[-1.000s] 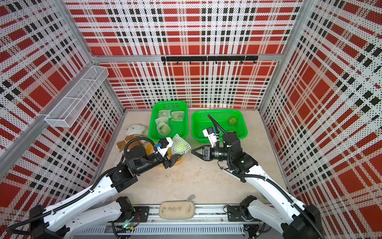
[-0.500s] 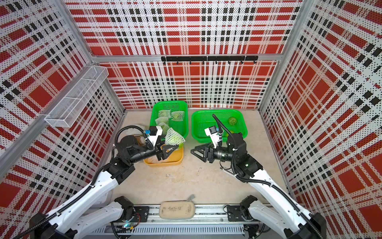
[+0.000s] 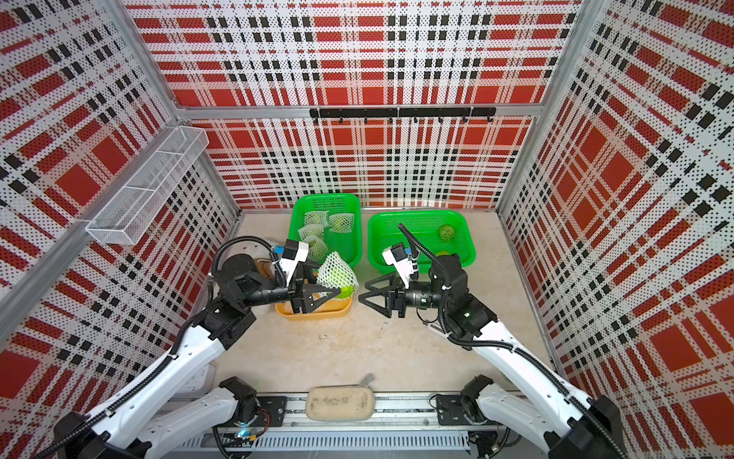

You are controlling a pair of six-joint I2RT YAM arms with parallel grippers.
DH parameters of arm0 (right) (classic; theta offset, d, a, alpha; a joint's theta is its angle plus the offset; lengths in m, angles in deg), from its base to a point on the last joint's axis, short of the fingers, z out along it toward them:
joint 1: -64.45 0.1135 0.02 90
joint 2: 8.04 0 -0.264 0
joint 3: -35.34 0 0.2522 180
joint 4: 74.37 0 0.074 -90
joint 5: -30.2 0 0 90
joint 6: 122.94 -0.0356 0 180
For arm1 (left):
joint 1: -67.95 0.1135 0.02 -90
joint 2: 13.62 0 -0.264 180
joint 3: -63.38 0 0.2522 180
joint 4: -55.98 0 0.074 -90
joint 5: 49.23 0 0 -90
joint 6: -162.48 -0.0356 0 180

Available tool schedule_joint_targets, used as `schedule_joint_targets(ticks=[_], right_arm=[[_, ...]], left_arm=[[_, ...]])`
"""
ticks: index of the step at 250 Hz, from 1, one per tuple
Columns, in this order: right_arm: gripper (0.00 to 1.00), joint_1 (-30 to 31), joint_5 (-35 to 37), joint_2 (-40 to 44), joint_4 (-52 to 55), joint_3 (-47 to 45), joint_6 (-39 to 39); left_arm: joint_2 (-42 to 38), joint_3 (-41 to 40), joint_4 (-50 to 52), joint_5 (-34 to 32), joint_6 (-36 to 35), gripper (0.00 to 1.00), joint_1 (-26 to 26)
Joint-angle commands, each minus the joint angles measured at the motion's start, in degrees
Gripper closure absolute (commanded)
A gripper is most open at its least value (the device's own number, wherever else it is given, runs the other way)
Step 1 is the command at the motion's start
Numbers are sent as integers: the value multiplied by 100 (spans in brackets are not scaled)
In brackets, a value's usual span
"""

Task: Sleeve custard apples in foam nets
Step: Put on the foam net on the custard apple.

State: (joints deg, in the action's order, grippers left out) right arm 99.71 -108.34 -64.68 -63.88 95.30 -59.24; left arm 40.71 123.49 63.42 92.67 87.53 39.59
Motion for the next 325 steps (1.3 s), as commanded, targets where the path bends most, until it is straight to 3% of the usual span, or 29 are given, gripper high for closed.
schedule_joint_targets(ticks=[1,69,129,168,211,325], right_arm=[[41,130,-41,-31,-516,211,283],[52,245,238,-109,-493,227,418],[84,251,239,-194,-481,289,424],[94,247,334,-155,-409,242,388],[100,250,476,-69,-220,268,400],[100,252,657,127,280,408,492]], left_arm=[[11,160,-17,358,95,70,-31],[12,164,-18,494,99,70,-158],[-86,109,-15,366,86,70,-154],[-152,68,-18,206,69,70,-94],[-164,45,-18,99,63,70,-69],[-281,-29,194,-646,-70,71,17]])
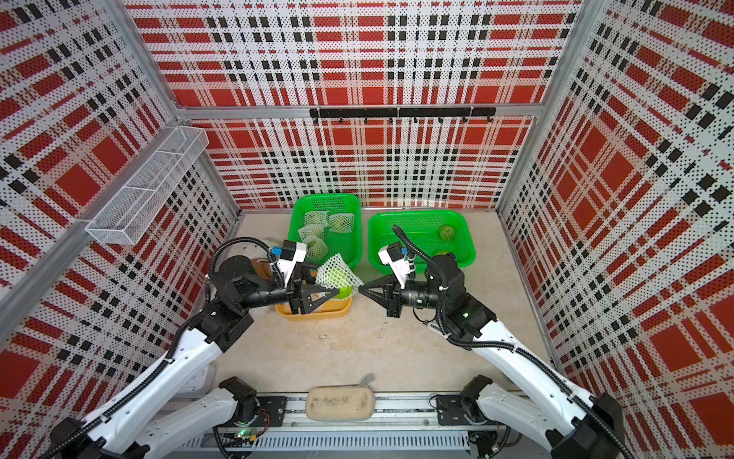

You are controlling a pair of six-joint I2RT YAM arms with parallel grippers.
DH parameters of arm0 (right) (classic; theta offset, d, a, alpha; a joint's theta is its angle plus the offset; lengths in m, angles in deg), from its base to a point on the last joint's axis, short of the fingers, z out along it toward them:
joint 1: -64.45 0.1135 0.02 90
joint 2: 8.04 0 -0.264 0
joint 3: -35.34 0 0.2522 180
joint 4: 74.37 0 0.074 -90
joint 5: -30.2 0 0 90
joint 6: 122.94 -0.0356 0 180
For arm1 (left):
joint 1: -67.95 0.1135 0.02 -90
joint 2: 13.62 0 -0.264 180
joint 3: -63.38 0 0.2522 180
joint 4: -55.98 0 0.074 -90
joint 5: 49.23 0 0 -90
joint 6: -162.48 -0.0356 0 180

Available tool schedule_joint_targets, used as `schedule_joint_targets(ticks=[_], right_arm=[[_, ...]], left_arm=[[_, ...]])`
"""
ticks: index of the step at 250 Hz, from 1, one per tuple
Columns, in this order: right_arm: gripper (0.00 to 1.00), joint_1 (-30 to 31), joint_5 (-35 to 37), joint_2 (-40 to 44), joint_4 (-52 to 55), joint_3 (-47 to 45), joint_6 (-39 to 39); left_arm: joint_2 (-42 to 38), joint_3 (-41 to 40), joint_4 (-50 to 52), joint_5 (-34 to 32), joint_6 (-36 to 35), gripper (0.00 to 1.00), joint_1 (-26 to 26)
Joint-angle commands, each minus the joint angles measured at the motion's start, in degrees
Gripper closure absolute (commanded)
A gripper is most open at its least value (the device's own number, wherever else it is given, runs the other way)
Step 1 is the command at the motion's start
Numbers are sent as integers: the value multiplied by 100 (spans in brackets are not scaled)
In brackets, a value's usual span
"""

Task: Sleeve custard apples in foam nets
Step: Put on the foam net on the custard apple.

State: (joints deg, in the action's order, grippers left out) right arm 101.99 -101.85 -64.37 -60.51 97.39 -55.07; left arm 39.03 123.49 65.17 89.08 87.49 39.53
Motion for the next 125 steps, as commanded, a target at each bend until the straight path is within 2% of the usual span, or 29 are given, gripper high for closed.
schedule_joint_targets(ticks=[1,125], right_arm=[[100,21,6,96,-55,198,76],[100,298,29,-11,0,482,136]], left_arm=[[-113,-29,19,-292,-67,71,22],[-184,-79,313,-1540,-351,71,-219]])
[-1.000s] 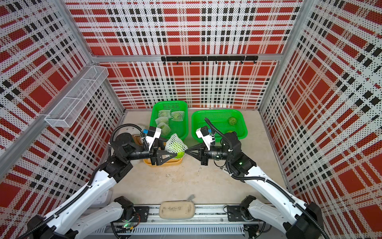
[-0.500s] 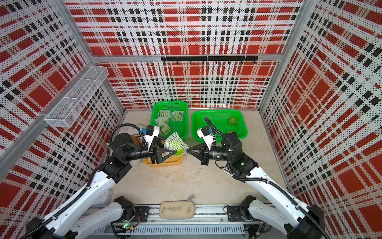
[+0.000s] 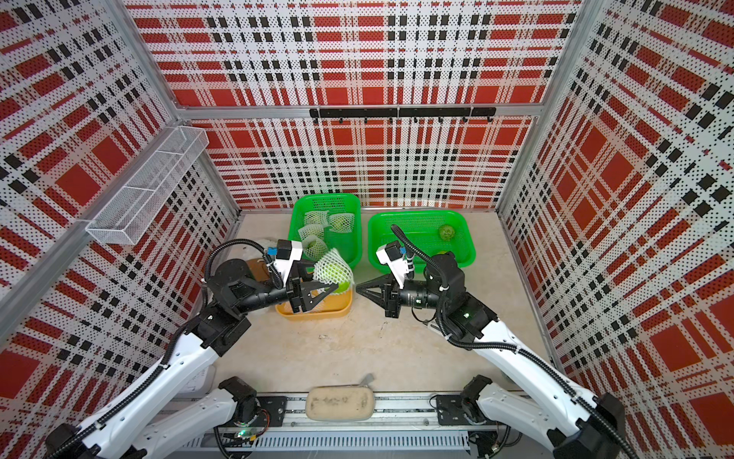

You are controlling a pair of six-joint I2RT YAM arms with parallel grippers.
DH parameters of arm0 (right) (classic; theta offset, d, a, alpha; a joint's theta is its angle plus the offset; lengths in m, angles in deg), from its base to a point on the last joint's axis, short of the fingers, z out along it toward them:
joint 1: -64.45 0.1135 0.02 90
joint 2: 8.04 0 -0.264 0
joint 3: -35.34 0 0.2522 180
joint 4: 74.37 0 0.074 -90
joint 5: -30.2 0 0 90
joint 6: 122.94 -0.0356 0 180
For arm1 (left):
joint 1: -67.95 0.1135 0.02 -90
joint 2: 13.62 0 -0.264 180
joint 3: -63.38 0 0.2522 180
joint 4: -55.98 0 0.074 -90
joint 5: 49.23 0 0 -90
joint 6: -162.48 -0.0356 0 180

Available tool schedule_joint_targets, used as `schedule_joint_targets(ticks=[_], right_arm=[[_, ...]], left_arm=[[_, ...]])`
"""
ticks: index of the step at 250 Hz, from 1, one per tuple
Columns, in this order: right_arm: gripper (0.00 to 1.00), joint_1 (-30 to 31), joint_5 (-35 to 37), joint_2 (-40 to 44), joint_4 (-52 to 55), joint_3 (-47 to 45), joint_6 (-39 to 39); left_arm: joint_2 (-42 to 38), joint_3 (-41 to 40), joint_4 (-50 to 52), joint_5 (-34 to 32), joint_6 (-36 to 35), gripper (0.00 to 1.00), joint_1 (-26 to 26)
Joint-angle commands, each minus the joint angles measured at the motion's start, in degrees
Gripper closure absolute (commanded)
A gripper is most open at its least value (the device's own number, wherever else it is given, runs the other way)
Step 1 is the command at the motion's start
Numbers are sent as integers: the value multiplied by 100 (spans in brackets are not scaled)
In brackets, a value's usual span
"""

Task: Sleeve custard apples in foam nets
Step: Put on the foam net on the custard apple.

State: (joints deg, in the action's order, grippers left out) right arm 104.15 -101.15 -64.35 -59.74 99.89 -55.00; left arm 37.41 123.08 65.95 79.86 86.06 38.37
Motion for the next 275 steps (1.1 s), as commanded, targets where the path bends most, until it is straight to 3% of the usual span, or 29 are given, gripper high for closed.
schedule_joint_targets(ticks=[1,19,40,59,81,108,129,181,229,275], right_arm=[[100,81,-36,-12,-68,236,135],[100,81,42,-5,0,239,162],[100,79,178,19,95,240,207],[79,80,447,72,327,284,300],[52,60,924,127,837,428,436],[31,-174,1133,75,1229,531,413],[22,-567,891,-38,1201,494,277],[20,-1010,185,-236,1299,669,628],[20,-1071,-286,-99,1372,481,845],[20,-1070,-607,-15,203,105,65]], left_arm=[[-26,-39,245,-638,-217,71,-115],[-78,-15,412,-967,-358,71,-206],[-60,-1,423,-872,-371,71,-222],[53,44,526,-1023,-519,71,-318],[401,345,1162,-2154,-1030,71,-623],[1210,814,1463,-2645,-1229,70,-614],[1796,1206,1475,-1829,-1124,74,-256],[2016,1322,783,482,-874,73,90],[1943,688,-2195,1761,1815,73,823],[2054,596,-3463,2542,3088,73,911]])
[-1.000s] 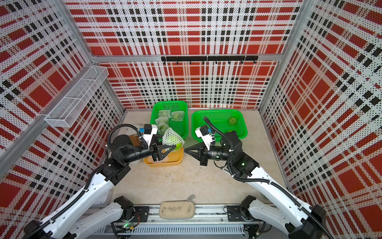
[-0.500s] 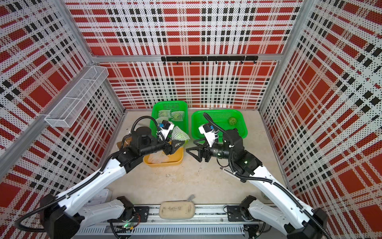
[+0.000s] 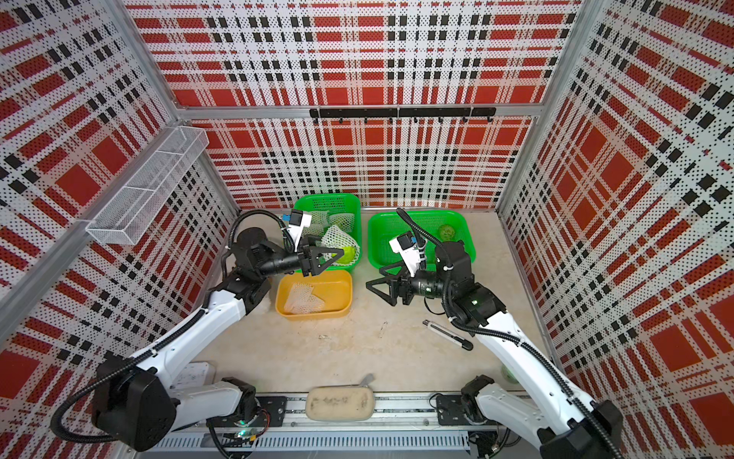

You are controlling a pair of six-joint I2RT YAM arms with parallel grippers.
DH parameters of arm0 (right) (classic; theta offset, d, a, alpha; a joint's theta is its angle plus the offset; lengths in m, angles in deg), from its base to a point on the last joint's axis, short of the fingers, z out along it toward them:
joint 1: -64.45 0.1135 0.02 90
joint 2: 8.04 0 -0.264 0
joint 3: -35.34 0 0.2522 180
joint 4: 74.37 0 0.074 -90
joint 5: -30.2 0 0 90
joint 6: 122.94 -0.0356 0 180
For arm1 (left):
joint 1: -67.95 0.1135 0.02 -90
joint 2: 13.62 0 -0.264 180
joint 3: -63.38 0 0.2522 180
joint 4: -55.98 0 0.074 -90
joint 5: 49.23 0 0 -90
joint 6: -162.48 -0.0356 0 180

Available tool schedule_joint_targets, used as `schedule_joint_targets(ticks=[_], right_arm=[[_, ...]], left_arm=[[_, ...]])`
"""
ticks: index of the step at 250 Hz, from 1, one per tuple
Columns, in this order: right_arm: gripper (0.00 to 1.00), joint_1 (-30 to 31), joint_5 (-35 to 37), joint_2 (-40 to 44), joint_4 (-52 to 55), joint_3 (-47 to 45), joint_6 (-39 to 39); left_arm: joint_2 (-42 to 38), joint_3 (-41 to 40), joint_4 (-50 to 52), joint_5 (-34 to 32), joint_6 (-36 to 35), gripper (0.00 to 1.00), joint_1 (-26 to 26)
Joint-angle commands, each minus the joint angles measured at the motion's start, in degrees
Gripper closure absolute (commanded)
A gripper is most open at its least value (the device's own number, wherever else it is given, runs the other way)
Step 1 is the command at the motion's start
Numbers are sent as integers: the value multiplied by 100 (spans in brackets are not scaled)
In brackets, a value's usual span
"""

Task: Sleeve custard apples in foam nets
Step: Put on the foam net on the custard apple.

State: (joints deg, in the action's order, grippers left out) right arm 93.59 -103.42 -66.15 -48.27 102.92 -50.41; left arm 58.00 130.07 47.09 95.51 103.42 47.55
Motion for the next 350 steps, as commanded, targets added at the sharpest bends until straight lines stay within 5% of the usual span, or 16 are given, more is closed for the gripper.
schedule_joint_targets(ticks=[1,57,133,212,249,303,350], right_arm=[[20,-14,-391,162,-979,-202,-413],[22,30,-769,44,-2639,-514,-1527],[29,403,-617,-75,-2923,-432,-1514],[85,557,-254,-149,-2594,-256,-1234],[100,552,-101,-62,-2406,-221,-1158],[100,554,163,213,-2032,-284,-1127],[100,553,278,314,-1915,-390,-1126]], left_arm=[[-6,-110,-1602,995,1375,73,-7],[52,-364,-2949,1469,2278,72,-168],[321,-430,-4116,1557,3074,72,-338],[446,-520,-4647,1645,3506,72,-307],[335,-530,-3565,1572,2701,73,-306],[-140,-160,-49,954,29,74,-380],[-257,-90,442,422,-409,74,-417]])
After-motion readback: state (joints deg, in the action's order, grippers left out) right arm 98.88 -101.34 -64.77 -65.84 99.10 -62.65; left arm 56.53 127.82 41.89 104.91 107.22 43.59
